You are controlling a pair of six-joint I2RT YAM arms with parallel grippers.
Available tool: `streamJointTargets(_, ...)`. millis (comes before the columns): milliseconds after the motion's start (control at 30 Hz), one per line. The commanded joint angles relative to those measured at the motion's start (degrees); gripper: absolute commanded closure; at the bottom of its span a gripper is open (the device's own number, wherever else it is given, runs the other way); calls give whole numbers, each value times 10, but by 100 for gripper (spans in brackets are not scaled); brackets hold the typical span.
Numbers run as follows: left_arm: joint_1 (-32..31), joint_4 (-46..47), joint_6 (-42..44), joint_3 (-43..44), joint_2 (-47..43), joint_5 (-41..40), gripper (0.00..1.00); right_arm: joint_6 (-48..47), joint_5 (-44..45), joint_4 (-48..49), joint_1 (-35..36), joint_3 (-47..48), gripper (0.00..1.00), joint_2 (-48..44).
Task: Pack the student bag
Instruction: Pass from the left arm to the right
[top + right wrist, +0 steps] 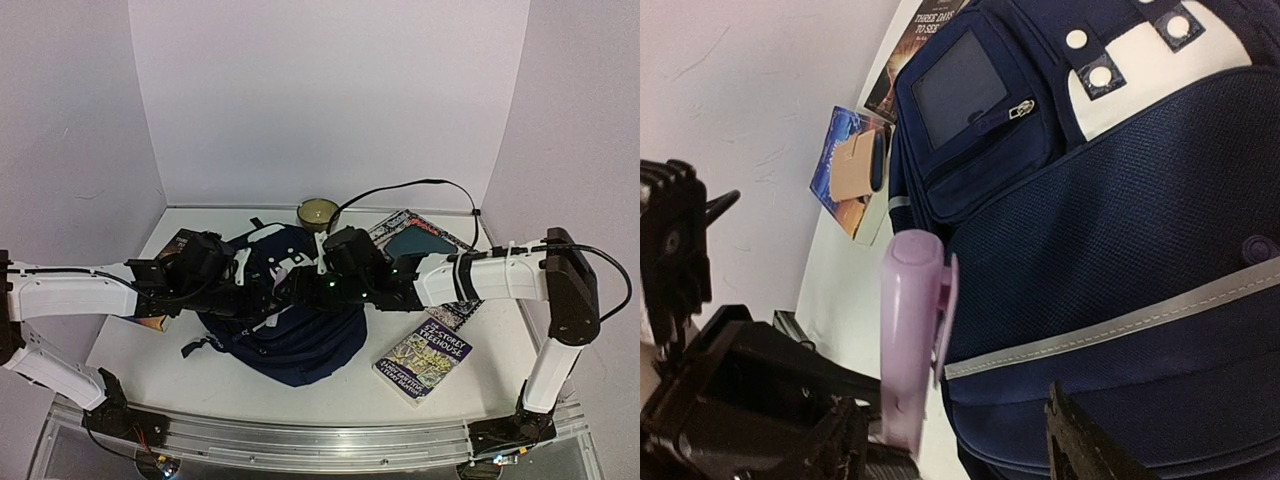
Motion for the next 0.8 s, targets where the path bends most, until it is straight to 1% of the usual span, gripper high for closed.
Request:
streamJointTargets(0, -13, 46, 17, 42, 15, -12, 100, 26, -29, 29, -1, 26, 44, 15)
streamJointTargets(100, -21, 53, 21, 47, 26, -13, 100, 35, -38, 42, -1, 22, 50, 20)
streamJointTargets(267, -31, 61, 25, 46, 34, -21, 100, 40, -49, 52, -4, 13, 73, 19)
streamJointTargets(367, -32, 60, 30, 41, 31, -32, 100, 43, -57, 55, -11, 1, 91, 9)
streamJointTargets(400, -33, 60, 34, 40, 30, -35, 98, 43, -61, 57, -15, -4, 96, 5)
streamJointTargets(433, -33, 60, 38, 40, 30, -38, 95, 43, -66, 57, -20, -8, 99, 1)
streamJointTargets(467, -32, 60, 43, 40, 31, -40, 90, 44, -67, 58, -25, -14, 100, -3)
streamJointTargets(567, -32, 59, 63, 40, 31, -50, 76, 43, -67, 58, -38, -33, 100, -22)
streamJointTargets(667, -32, 50, 87, 39, 33, -70, 57, 40, -62, 58, -54, -56, 100, -48)
streamJointTargets(733, -32, 40, 106, 43, 39, -91, 48, 39, -58, 58, -70, -79, 100, -70)
streamJointTargets(767, -32, 32, 118, 48, 44, -97, 44, 39, -55, 58, -75, -89, 100, -83)
